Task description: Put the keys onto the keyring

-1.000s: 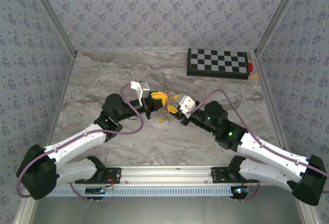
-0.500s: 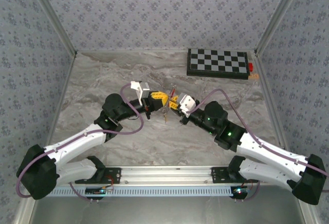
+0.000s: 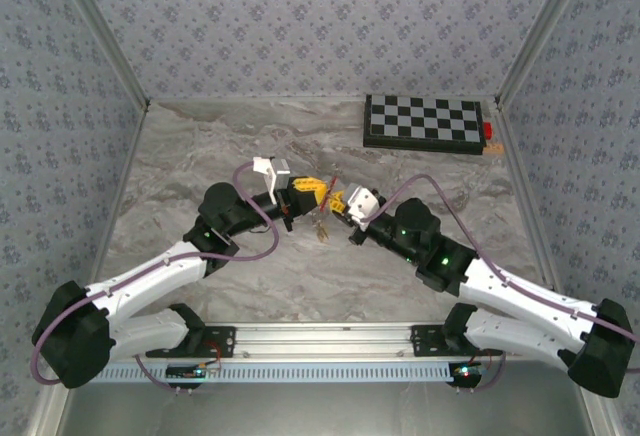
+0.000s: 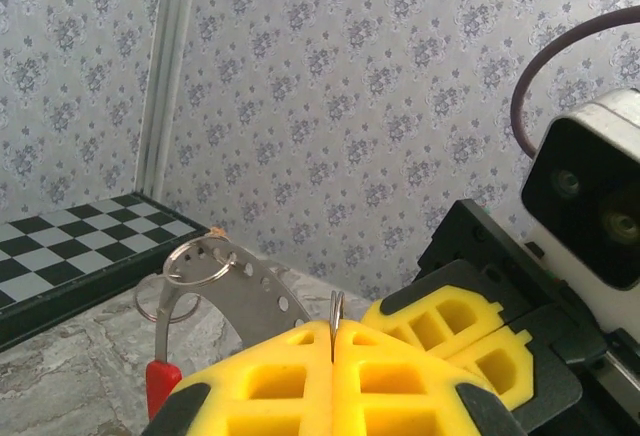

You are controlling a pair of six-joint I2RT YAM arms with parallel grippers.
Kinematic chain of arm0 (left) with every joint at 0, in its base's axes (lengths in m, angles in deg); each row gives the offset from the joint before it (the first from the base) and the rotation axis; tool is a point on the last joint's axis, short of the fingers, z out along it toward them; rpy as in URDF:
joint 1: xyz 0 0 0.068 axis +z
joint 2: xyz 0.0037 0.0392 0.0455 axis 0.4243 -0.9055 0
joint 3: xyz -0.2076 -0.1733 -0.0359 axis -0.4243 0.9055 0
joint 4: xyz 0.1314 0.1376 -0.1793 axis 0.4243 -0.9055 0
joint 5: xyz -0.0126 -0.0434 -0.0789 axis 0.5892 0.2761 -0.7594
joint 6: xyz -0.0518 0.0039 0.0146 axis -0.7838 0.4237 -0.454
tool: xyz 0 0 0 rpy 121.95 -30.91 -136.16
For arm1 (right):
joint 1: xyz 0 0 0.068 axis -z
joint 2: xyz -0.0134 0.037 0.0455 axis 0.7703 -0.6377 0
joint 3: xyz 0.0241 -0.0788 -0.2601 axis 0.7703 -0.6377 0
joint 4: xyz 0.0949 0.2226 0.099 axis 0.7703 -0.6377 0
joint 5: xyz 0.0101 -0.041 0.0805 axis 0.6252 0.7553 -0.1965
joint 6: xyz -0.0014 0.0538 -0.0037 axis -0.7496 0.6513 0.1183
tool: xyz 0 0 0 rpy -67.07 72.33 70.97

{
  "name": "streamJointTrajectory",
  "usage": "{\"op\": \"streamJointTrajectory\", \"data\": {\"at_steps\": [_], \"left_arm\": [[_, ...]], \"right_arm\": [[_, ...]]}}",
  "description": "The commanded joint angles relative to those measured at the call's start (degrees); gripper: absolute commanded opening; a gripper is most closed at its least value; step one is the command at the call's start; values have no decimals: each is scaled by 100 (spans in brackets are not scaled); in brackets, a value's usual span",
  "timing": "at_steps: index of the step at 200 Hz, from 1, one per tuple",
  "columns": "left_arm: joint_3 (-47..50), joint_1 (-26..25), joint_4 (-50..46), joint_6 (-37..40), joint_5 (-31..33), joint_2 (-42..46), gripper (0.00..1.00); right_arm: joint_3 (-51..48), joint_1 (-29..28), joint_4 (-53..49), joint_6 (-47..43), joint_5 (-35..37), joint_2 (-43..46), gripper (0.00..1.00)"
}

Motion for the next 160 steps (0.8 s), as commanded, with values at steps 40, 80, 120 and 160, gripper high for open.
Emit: {"op": "streamJointTrajectory", "data": {"at_steps": [40,80,120,160], "left_arm": [[-25,-27,547,-84,36,67,0],[15,-26,529,-30,94,80,0],[11,-25,536,-36,120,54,0],[0,-35,522,-54,111,45,0]], "right_arm": [[-2,-81,-229,190,-151,-15,30],[-256,147,-364,610,-300,529,34],[-346,850,-265,1409,-1398,976,35],[-234,1649,481,2583,-2659,775,35]]}}
